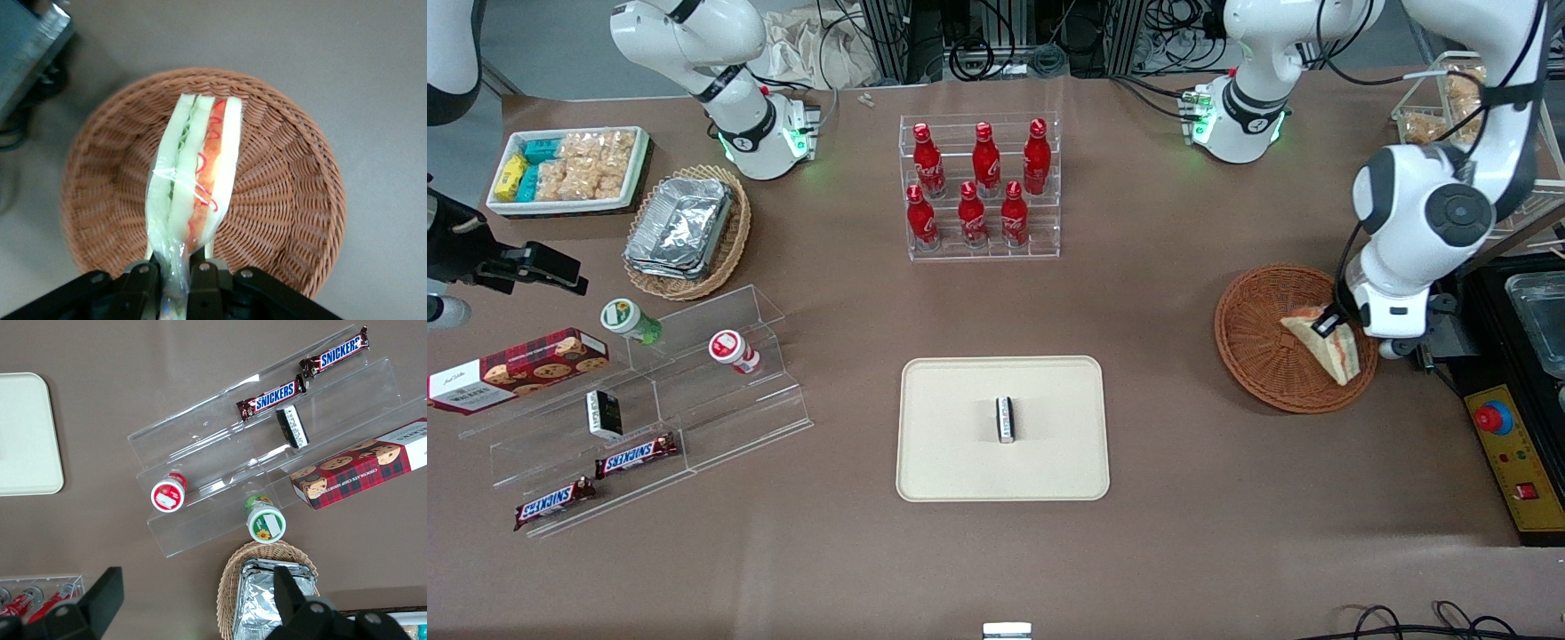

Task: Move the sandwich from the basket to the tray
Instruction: 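Lift the sandwich and carry it with the left gripper to the cream tray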

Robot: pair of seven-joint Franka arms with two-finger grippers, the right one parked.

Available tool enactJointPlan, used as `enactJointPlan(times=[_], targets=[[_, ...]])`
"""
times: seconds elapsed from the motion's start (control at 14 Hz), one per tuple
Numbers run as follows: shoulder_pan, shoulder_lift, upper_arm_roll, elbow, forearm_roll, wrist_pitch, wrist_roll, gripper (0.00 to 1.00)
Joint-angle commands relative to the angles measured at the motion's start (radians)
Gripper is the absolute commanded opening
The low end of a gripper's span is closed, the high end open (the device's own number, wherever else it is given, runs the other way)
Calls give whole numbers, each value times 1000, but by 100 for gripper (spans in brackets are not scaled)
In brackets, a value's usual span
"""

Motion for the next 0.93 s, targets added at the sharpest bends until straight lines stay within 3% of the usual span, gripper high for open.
enactJointPlan(times=[0.0,0.29,0.57,0.86], targets=[[2,-3,-12,233,19,-294,102,0],[-13,28,-54,549,16,-580,285,0],[-13,177,-238,848,2,-747,309,0],[-37,312,-432,874,6,-711,174,0]])
